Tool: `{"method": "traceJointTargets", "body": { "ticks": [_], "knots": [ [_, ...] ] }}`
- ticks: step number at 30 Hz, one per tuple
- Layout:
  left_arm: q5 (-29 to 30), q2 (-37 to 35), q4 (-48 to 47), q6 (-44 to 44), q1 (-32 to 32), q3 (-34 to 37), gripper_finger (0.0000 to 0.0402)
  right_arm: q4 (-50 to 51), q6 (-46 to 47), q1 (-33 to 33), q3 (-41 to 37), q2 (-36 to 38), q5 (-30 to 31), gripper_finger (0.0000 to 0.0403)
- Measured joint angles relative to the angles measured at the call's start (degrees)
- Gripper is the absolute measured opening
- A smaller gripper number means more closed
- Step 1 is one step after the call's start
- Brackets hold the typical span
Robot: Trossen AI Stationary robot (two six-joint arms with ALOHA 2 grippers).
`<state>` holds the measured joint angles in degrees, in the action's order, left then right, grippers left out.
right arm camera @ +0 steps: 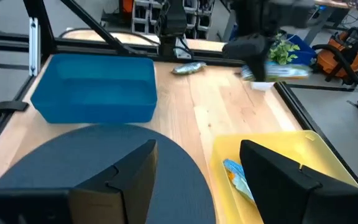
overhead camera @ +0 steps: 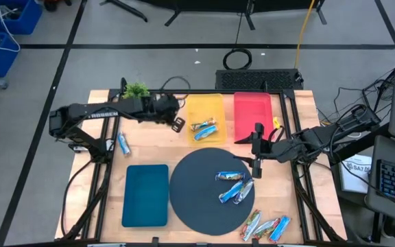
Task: Pick and place Granola Bars by type
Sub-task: Put the yellow granola bar into the yellow bin
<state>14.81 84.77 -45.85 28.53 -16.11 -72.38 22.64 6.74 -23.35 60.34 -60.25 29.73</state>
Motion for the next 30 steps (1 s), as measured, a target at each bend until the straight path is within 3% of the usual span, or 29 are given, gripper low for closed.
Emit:
{"method": "traceJointTargets", "body": {
  "ticks": [7,13,23,30],
  "knots": [
    [-0.20,1.73,1.26,-23.54,-4.73,-6.40,0.0011,-5.72,-2.83,0.00,0.00,0.00,-0.04,0.0220],
    [-2.68,9.46,0.84,-38.26,-8.12,-9.24,0.0010,-10.42,-2.25,0.00,0.00,0.02,-1.28,0.0219],
    [-5.87,23.83,5.76,-47.32,-7.27,-12.90,0.0010,-12.97,4.99,0.00,0.00,0.02,-1.25,0.0217],
    [-8.53,30.93,7.64,-50.05,-7.12,-20.36,0.0010,-12.99,7.79,0.00,0.00,0.02,-1.43,0.0215]
  ]
}}
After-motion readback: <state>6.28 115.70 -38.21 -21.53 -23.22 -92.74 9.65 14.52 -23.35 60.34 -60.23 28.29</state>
